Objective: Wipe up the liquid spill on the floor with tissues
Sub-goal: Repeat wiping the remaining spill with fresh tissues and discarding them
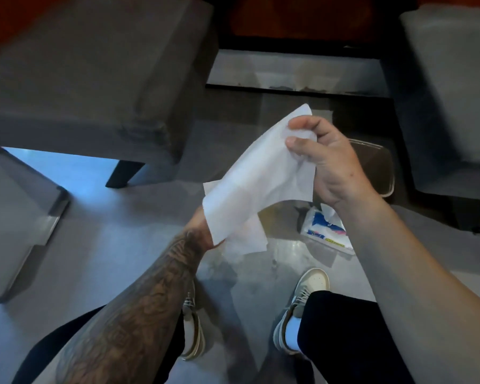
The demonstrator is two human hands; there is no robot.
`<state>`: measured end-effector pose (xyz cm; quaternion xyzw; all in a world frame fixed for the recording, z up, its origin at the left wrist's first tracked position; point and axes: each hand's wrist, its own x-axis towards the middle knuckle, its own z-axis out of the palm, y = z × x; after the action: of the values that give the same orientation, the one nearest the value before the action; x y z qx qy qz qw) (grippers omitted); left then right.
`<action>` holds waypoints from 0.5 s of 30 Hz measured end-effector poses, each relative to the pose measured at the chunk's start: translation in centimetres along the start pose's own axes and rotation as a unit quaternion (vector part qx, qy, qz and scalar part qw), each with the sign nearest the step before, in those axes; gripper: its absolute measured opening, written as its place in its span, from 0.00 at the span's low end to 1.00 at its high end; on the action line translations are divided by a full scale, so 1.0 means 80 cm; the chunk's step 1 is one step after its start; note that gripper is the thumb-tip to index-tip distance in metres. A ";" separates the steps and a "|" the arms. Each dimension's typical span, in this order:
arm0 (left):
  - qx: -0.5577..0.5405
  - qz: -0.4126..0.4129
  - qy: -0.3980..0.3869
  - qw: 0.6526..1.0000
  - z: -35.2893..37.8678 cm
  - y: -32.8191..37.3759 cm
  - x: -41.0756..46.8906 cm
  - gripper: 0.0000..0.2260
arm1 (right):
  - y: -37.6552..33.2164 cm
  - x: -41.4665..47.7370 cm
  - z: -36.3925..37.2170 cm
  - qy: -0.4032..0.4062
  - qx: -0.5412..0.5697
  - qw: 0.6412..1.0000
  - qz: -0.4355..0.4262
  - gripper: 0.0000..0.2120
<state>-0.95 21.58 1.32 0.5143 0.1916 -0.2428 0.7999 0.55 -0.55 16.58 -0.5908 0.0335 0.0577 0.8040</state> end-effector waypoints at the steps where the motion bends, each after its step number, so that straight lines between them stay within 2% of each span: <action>1: -0.019 0.004 -0.020 1.000 0.005 0.008 -0.008 0.09 | 0.008 0.000 -0.004 0.010 -0.020 1.000 0.013 0.09; 3: -0.032 0.011 -0.055 0.998 0.013 0.016 -0.020 0.17 | 0.030 0.002 -0.015 0.031 -0.087 0.995 0.032 0.09; 4: -0.042 0.002 -0.081 0.996 0.017 0.020 -0.027 0.14 | 0.041 0.002 -0.021 0.042 -0.120 0.991 0.042 0.09; 5: -0.068 -0.013 -0.081 0.994 0.012 0.022 -0.028 0.10 | 0.051 0.002 -0.026 0.053 -0.150 0.986 0.051 0.10; 6: -0.089 -0.023 -0.069 0.993 0.010 0.024 -0.030 0.11 | 0.061 0.001 -0.029 0.061 -0.176 0.981 0.060 0.10; 10: -0.154 -0.029 -0.087 0.984 -0.004 0.021 -0.037 0.33 | 0.102 0.002 -0.035 0.058 -0.248 0.962 0.096 0.11; 12: -0.189 -0.051 -0.092 0.976 -0.015 0.022 -0.037 0.39 | 0.117 0.002 -0.028 0.065 -0.265 0.956 0.107 0.10; 14: -0.177 -0.046 -0.092 0.979 -0.024 0.017 -0.035 0.38 | 0.132 0.002 -0.016 0.063 -0.280 0.951 0.114 0.10; 15: -0.157 -0.036 -0.094 0.982 -0.026 0.016 -0.034 0.34 | 0.140 0.003 -0.010 0.056 -0.290 0.948 0.117 0.10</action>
<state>-2.51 24.46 2.94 0.3501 0.1692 -0.2854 0.8760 -0.65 2.01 5.69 -0.7928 0.1289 0.1258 0.5822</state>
